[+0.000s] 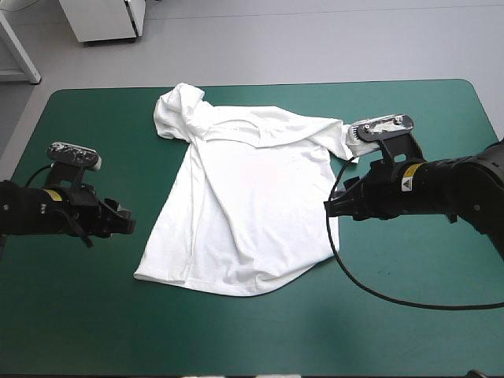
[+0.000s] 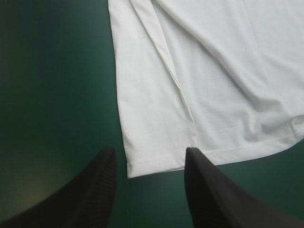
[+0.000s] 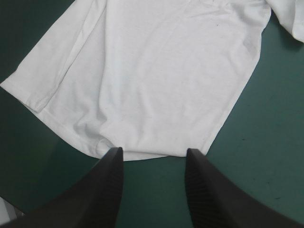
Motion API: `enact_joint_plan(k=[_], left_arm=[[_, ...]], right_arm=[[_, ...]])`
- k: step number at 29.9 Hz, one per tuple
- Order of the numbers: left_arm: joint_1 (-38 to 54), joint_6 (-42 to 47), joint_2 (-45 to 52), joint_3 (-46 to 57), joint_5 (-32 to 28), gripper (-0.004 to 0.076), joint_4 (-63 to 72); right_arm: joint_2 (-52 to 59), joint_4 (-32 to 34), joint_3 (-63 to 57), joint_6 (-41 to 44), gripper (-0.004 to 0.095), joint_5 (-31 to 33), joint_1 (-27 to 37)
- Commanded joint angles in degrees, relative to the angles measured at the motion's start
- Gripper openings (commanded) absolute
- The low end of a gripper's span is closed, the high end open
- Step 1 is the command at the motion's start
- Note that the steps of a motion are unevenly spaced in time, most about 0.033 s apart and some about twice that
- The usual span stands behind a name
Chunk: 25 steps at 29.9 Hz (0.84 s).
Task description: Fold the cloth
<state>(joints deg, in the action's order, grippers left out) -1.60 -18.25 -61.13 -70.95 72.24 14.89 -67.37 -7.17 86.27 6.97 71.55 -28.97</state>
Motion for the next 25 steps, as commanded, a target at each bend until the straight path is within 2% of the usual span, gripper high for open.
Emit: enact_joint_plan(k=[1, 4, 8, 14, 20, 25], left_arm=[[-0.2, 0.24, -3.09, -1.17, -1.39, 0.0333, 1.0], [-0.2, 0.84, -6.17, -0.25, -3.24, 0.0332, -0.22], [-0.2, 2.46, -10.12, 4.61, -2.25, 0.0332, -0.35], [-0.2, 3.15, -10.55, 15.6, -11.84, 0.0325, 0.44], [-0.2, 3.23, -12.59, 23.01, -17.21, 0.0325, 1.11], [-0.32, 3.23, -16.66, 25.15, -20.32, 0.0325, 2.27]], right_arm=[[0.17, -0.01, 0.79, 0.01, 0.0393, -1.76, -0.07], [-0.05, -0.14, 0.79, 0.01, 0.0393, -1.76, -0.07], [-0.42, 0.13, 0.79, 0.01, 0.0389, -1.76, -0.07], [-0.69, 2.12, 0.79, 0.01, 0.0389, -1.76, -0.07], [-1.7, 2.91, 0.79, 0.05, 0.0389, -1.76, -0.07], [-2.98, 2.91, 0.79, -0.17, 0.0389, -1.76, -0.07]])
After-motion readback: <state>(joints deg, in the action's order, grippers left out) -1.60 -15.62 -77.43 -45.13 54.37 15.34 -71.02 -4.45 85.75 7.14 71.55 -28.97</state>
